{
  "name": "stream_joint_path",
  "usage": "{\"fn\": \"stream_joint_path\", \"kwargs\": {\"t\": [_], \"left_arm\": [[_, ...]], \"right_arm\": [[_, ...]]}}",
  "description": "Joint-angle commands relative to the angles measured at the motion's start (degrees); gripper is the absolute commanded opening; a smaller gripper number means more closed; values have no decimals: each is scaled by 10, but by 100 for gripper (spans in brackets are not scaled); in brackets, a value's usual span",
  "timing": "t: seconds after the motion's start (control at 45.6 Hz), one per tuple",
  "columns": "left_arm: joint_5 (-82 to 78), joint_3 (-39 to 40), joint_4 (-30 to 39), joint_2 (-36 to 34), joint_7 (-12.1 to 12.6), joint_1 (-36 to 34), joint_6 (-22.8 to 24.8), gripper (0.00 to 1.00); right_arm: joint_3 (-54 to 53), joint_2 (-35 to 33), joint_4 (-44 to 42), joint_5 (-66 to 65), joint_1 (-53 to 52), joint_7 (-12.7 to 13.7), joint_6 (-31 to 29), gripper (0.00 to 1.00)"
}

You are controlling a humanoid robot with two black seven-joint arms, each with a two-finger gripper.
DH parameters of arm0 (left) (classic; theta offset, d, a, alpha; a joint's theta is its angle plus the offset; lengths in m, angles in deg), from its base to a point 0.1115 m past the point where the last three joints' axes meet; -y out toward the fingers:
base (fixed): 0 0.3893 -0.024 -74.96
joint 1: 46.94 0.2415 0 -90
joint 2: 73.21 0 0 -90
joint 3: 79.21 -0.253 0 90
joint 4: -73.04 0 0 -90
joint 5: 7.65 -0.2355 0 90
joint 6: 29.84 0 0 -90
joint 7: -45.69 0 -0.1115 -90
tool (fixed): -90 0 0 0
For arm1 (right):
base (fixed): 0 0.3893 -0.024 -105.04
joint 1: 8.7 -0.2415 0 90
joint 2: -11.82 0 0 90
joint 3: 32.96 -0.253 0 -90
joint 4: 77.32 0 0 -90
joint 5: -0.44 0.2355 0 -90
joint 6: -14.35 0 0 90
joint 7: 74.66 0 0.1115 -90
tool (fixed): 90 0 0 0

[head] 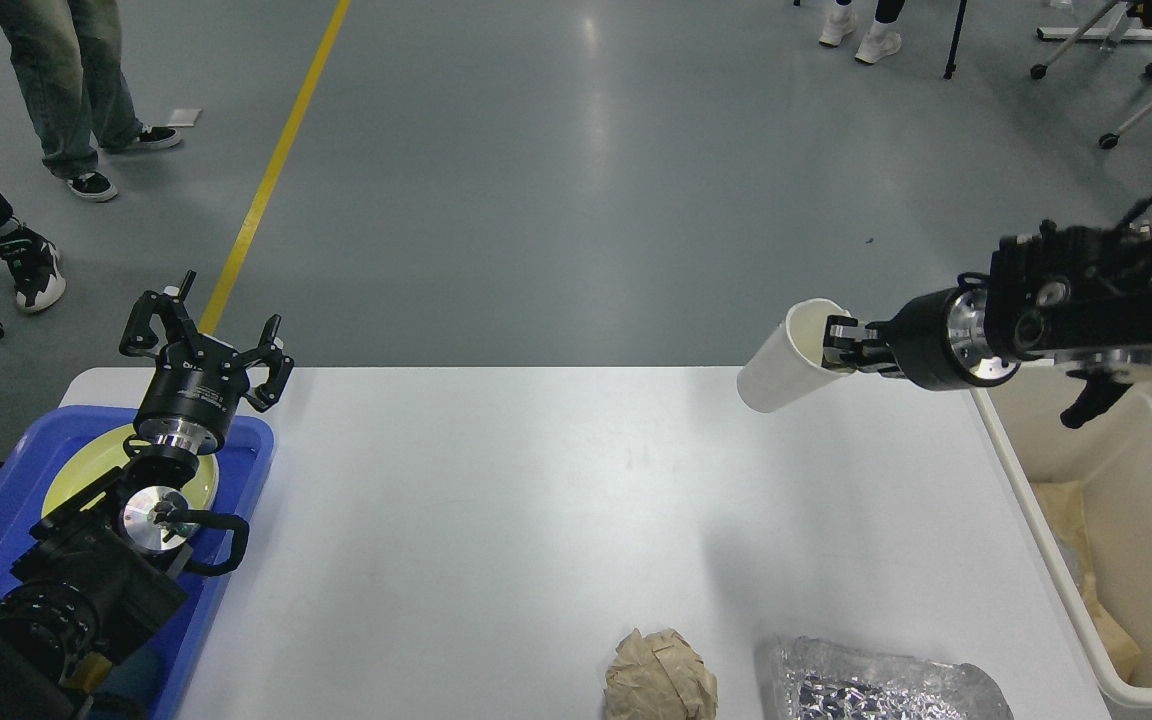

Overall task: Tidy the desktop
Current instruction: 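Lift the paper cup with the right gripper and carry it over the bin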

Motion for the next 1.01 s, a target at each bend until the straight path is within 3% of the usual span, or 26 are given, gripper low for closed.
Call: {"fn": "stream_joint_path", "kwargs": {"t": [0.0, 0.197, 0.416, 0.548, 0.811, 0.986], "left_arm": [[0, 0, 0, 0, 0, 1, 0, 96], [0, 1, 0, 0, 0, 1, 0, 96], [0, 1, 0, 0, 0, 0, 1, 96], [0, 1, 0, 0, 0, 0, 1, 96], [0, 1, 0, 0, 0, 0, 1, 96], [0, 1, 0, 0, 0, 0, 0, 96]], "right_arm": [[-5, -1, 46, -85, -91, -5, -52, 0], [-18, -1, 140, -154, -135, -4, -60, 0], [-7, -3, 81, -154, -43, -2, -32, 0], [15, -7, -67, -153, 59, -3, 11, 0], [-32, -18, -522, -117, 391, -4, 86, 0], [-100, -16, -680, 22, 565, -4, 150, 0]]}}
